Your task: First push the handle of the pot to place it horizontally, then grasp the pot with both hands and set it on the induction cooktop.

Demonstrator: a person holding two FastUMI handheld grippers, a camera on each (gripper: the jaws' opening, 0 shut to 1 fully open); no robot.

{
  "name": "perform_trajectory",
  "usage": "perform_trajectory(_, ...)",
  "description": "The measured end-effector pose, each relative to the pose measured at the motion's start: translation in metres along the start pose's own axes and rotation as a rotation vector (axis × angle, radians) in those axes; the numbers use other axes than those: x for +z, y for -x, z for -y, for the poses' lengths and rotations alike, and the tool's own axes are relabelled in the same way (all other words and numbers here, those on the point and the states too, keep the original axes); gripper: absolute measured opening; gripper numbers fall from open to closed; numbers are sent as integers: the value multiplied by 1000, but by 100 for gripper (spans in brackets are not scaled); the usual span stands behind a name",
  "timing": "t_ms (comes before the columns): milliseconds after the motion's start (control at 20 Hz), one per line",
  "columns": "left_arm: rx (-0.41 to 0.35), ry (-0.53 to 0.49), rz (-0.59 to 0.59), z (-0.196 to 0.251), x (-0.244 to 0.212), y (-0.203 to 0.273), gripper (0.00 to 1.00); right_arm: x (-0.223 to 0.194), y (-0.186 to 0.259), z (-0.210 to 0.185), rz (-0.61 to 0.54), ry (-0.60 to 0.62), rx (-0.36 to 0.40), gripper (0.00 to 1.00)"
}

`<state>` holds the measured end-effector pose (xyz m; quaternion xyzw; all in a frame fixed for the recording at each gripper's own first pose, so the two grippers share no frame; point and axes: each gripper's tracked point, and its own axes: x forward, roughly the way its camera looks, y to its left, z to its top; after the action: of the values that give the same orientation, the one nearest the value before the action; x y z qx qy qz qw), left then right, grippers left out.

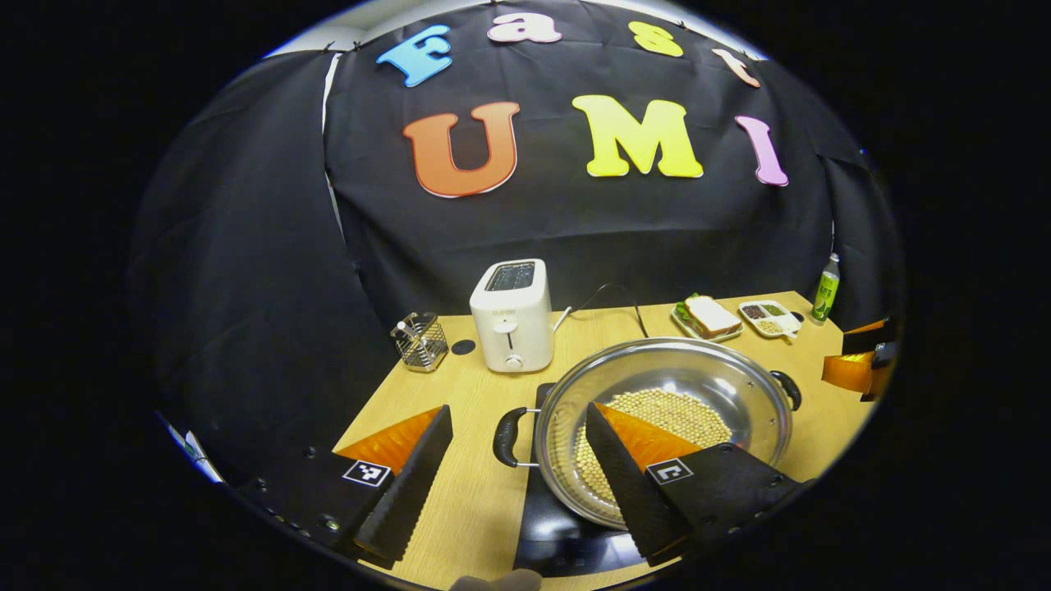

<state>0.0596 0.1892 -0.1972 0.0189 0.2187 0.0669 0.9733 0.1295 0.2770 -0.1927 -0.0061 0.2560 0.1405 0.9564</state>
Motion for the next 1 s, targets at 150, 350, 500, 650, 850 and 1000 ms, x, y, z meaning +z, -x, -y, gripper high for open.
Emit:
perform_trajectory(150, -27, 8, 36, 31, 12, 33, 96, 9, 31, 7, 55, -4, 18, 82)
perform_trajectory(350, -64, 22, 60, 77, 23, 69, 97, 21, 73, 26, 127, 30, 20, 91)
perform_trajectory(500, -91, 25, 87, 116, 37, 100, 97, 29, 106, 48, 181, 40, 15, 100)
perform_trajectory(650, -114, 21, 131, 148, 62, 129, 97, 35, 140, 75, 225, 43, 8, 100)
perform_trajectory(850, -131, 22, 204, 187, 99, 163, 97, 42, 184, 114, 277, 24, 2, 100)
perform_trajectory(1000, -132, 20, 254, 208, 122, 188, 97, 54, 216, 147, 331, 1, -12, 100)
